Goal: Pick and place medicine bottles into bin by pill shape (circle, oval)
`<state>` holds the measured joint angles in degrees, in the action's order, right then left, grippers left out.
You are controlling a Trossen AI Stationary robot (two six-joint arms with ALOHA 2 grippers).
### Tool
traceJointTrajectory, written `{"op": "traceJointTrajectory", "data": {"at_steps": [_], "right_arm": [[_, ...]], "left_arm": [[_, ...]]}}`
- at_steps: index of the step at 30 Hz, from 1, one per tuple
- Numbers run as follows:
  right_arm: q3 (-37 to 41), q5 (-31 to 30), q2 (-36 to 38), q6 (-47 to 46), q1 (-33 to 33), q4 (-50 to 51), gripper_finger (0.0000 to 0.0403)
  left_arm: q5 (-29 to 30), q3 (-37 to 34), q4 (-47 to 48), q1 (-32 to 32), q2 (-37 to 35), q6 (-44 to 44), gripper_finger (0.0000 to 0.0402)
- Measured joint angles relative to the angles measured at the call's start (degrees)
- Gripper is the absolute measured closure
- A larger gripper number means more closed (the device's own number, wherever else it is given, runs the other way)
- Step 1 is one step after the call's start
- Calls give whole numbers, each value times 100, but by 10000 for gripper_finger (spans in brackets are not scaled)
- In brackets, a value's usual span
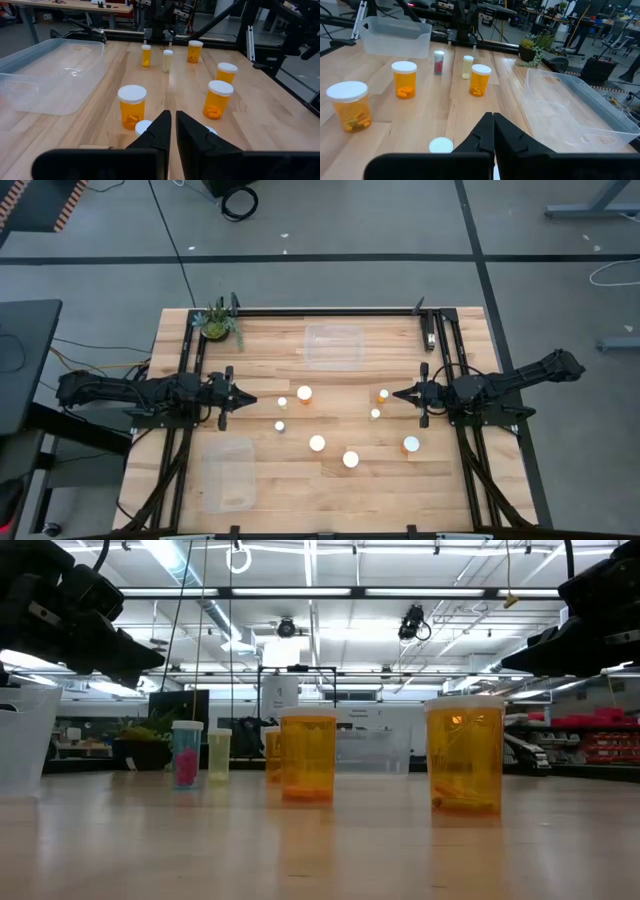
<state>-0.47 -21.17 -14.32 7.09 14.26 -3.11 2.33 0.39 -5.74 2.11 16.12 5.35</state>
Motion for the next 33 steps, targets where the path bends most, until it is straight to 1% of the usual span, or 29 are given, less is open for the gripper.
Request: {"op": "traceJointTrajectory", "data": {"at_steps": [8, 17, 27, 33], "right_arm": [[0, 1, 0, 2, 0, 2, 396], [0, 0, -1, 0, 0, 1, 396], [0, 0, -1, 1, 0, 0, 396], [0, 0, 1, 1, 0, 1, 396]], "left_arm": [[2, -1, -1, 0, -2, 2, 376], [2, 2, -2, -2, -2, -1, 366], [2, 1, -2, -2, -2, 1, 376], [1, 1, -1, -2, -2, 0, 370]]}}
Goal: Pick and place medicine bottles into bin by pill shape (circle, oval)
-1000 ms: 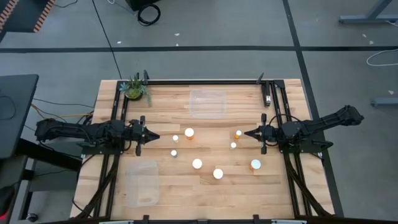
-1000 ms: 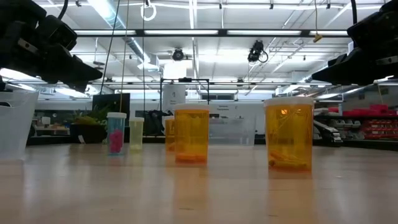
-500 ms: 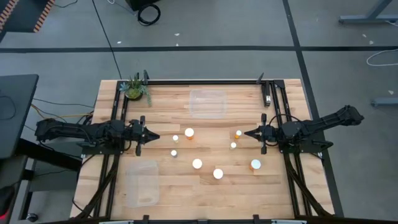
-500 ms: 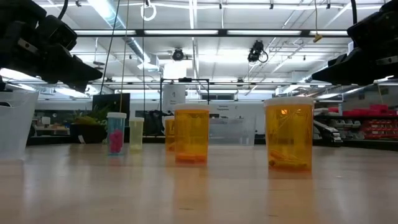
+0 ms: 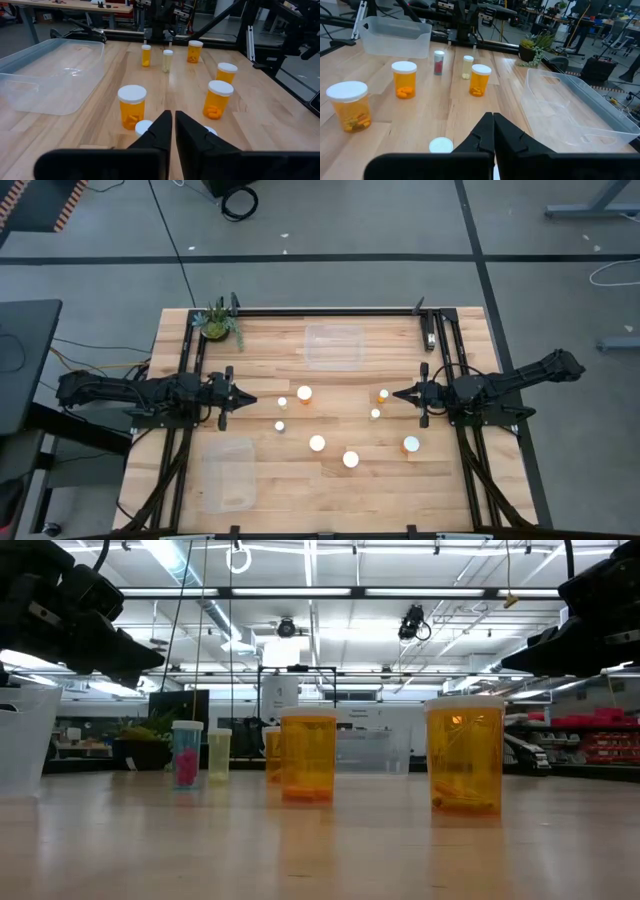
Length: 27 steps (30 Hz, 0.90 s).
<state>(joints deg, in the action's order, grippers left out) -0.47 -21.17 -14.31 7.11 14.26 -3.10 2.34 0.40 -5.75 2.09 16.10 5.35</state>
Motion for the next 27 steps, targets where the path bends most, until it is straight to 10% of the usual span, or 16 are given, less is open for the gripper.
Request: {"op": "traceJointTrajectory", "data": {"at_steps": [20, 27], "right_arm": [[4, -85, -1, 1779, 0, -65, 396], [7, 175, -4, -310, -6, -516, 396]], "left_arm": [[0, 0, 0, 1, 2, -1, 370], [1, 1, -1, 0, 0, -1, 368]]}}
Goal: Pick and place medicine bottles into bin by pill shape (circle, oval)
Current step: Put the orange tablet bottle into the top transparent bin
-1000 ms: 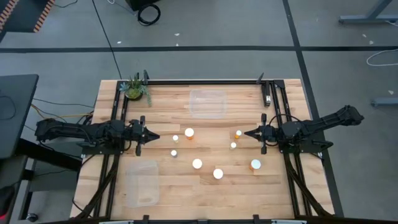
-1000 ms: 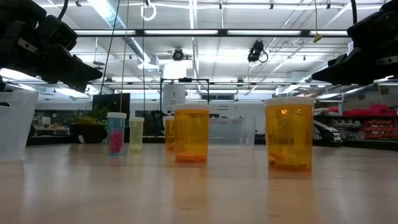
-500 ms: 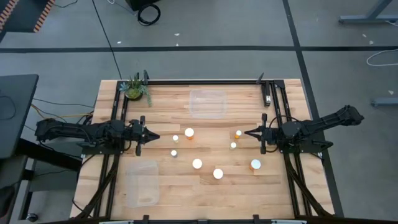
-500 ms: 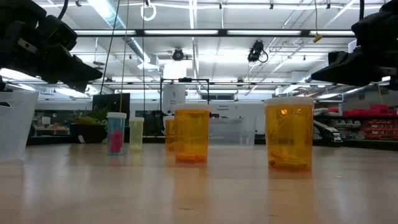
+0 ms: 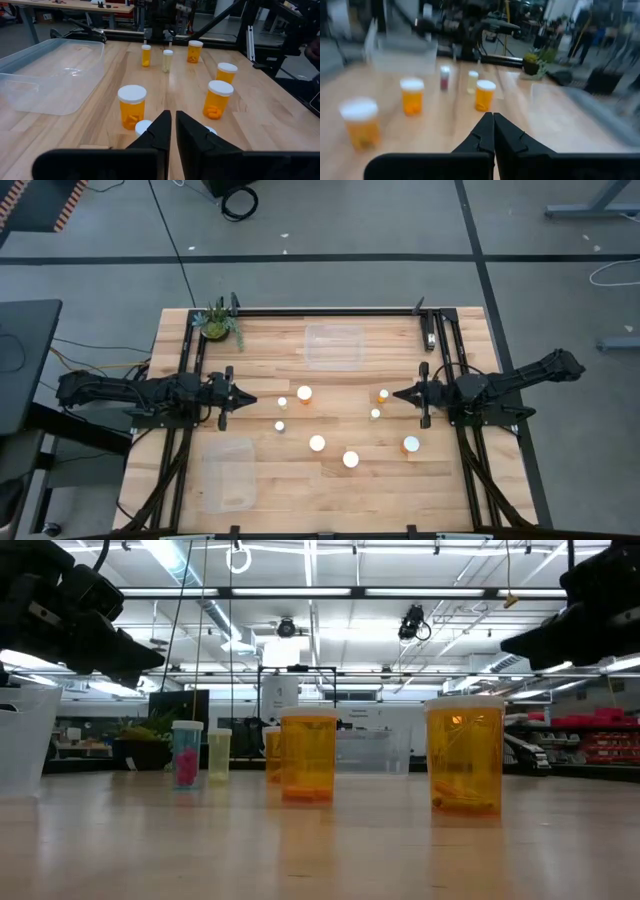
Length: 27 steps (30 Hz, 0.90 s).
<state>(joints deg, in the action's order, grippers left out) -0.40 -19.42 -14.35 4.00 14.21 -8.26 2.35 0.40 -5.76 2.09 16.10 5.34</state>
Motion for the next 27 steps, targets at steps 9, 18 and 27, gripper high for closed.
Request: {"op": "traceJointTrajectory", "data": {"at_steps": [9, 18, 27], "right_arm": [[-2, 238, -70, -1170, -10, 53, 396], [-43, 476, -373, -2698, -57, 641, 396], [-634, 236, -1722, -3076, -768, 1004, 396]], "left_arm": [[-2, 0, 1, 1, 1, 2, 375], [0, -2, 2, 2, 1, 2, 366], [-2, 0, 2, 0, 2, 2, 376]]}}
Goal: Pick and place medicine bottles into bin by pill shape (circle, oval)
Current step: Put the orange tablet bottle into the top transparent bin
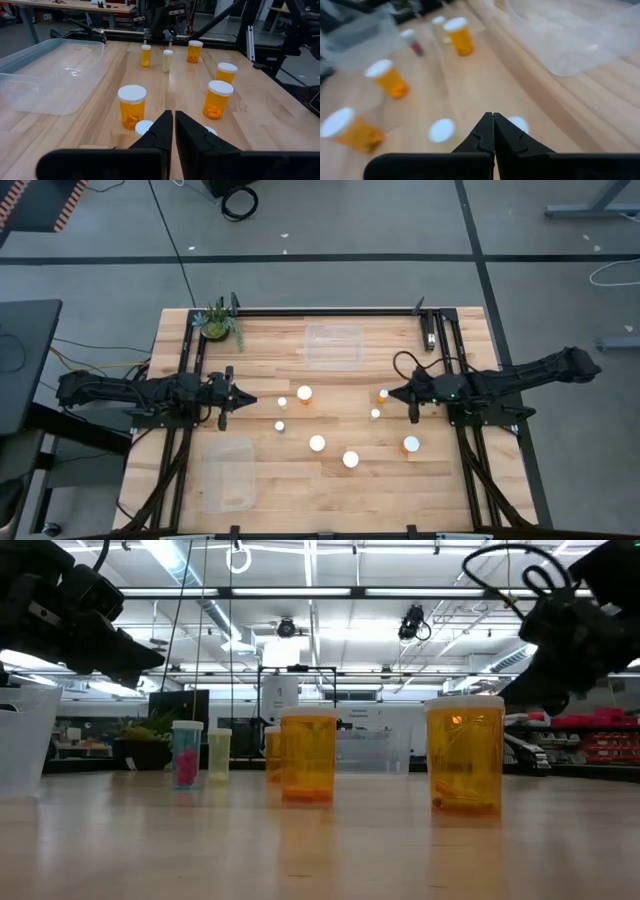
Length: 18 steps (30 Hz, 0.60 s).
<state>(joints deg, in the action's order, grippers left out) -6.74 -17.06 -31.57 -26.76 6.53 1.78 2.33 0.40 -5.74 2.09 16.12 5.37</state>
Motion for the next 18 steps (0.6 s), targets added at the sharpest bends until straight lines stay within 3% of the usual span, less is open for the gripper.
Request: {"op": "traceJointTrajectory", "data": {"at_steps": [9, 18], "right_arm": [[-980, -40, -1157, -68, -502, 1090, 387], [-2159, -100, -2243, -36, -809, 2245, 263]], "left_arm": [[1, -1, 0, 1, -1, 0, 366], [2, -2, 0, 0, 0, -2, 375]]}}
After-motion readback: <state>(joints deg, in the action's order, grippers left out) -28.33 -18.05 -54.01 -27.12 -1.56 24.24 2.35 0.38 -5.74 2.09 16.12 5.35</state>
